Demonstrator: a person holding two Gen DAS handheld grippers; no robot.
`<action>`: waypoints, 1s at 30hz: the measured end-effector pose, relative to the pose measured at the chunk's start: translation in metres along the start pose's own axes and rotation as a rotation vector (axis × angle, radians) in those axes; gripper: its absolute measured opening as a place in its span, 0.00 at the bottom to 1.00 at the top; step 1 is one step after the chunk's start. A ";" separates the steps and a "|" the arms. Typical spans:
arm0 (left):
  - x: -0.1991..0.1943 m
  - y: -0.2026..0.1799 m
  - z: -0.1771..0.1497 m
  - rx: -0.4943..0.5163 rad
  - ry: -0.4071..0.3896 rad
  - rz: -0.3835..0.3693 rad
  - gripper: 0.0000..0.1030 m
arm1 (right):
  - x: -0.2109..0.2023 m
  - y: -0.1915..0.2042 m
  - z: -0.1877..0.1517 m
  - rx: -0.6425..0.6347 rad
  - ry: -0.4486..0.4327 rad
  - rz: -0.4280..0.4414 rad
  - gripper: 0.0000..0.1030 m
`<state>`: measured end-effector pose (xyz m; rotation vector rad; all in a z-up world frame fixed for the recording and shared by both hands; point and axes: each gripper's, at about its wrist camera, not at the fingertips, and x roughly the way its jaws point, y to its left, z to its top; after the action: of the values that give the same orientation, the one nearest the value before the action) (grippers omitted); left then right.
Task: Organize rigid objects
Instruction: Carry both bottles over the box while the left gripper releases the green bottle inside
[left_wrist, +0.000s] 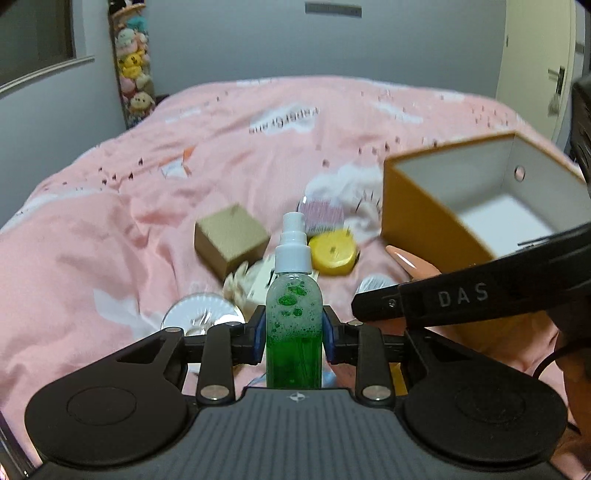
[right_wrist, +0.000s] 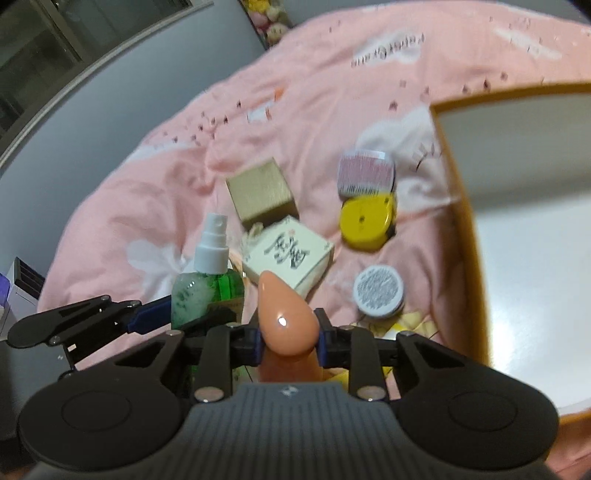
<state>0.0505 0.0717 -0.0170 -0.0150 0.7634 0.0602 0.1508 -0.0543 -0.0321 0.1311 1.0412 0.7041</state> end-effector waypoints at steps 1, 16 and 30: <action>-0.003 -0.001 0.003 -0.009 -0.012 -0.006 0.32 | -0.007 0.000 0.001 -0.007 -0.018 -0.002 0.24; -0.025 -0.047 0.078 -0.106 -0.208 -0.187 0.32 | -0.131 -0.019 0.049 -0.069 -0.290 -0.061 0.24; 0.097 -0.113 0.112 -0.186 0.050 -0.288 0.32 | -0.103 -0.146 0.094 0.051 -0.056 -0.279 0.24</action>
<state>0.2048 -0.0327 -0.0044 -0.3032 0.7975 -0.1438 0.2652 -0.2074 0.0323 0.0478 1.0008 0.4190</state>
